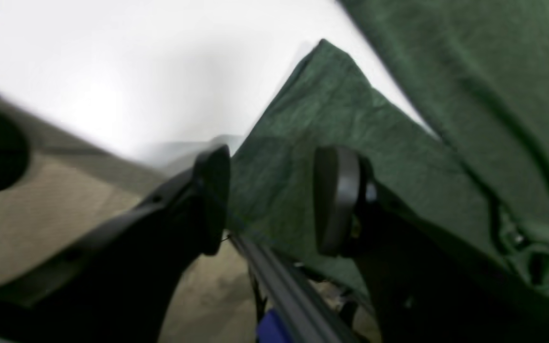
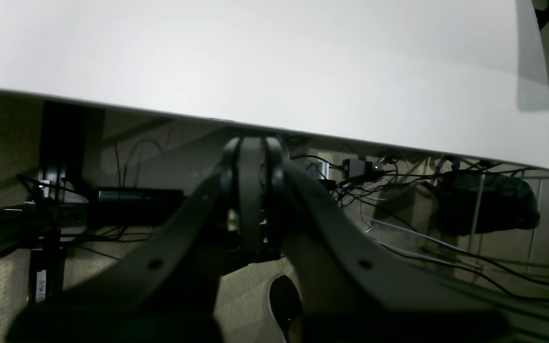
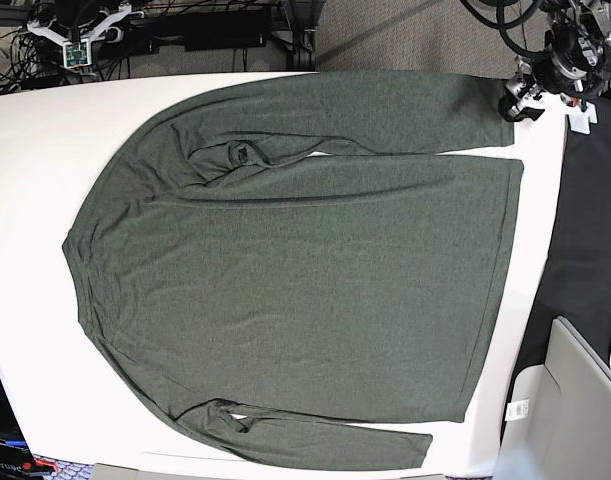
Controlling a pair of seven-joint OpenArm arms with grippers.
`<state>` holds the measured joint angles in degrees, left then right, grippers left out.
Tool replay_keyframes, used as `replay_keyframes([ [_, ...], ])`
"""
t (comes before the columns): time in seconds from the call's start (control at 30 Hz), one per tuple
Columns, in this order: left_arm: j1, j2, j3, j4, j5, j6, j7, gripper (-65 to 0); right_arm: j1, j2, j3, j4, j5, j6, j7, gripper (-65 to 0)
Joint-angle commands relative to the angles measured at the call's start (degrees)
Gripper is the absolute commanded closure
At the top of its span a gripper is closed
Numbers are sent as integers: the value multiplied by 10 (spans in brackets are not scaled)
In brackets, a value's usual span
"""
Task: Fold the T-shirt properly
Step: 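Move the left gripper to the shirt's shoulder corner and grasp it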
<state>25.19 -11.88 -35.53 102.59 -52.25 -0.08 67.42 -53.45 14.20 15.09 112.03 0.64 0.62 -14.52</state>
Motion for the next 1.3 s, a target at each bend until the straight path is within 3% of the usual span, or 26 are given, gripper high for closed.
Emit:
replay_keyframes([
  [0.0, 2, -6, -3, 21, -8, -2, -2, -284, -7, 3, 4, 11, -1, -5, 11, -2],
  [0.2, 11, -7, -3, 44, -5, -2, -8, -284, -7, 3, 4, 11, -1, -5, 11, -2],
  [0.53, 12, -8, 1, 3, -4, -2, -46, -284, -7, 3, 4, 11, -1, -5, 11, -2],
  [0.77, 13, -5, 3, -30, -7, -2, -43, -284, -7, 3, 4, 11, -1, -5, 11, -2],
  [1.07, 31, -4, 86, -24, -8, -2, -46, -284, -7, 2, 3, 11, -1, -5, 12, -2],
  [1.27, 38, -4, 99, -16, -9, -2, -48, -284, -7, 2, 3, 11, -1, -5, 12, -2],
])
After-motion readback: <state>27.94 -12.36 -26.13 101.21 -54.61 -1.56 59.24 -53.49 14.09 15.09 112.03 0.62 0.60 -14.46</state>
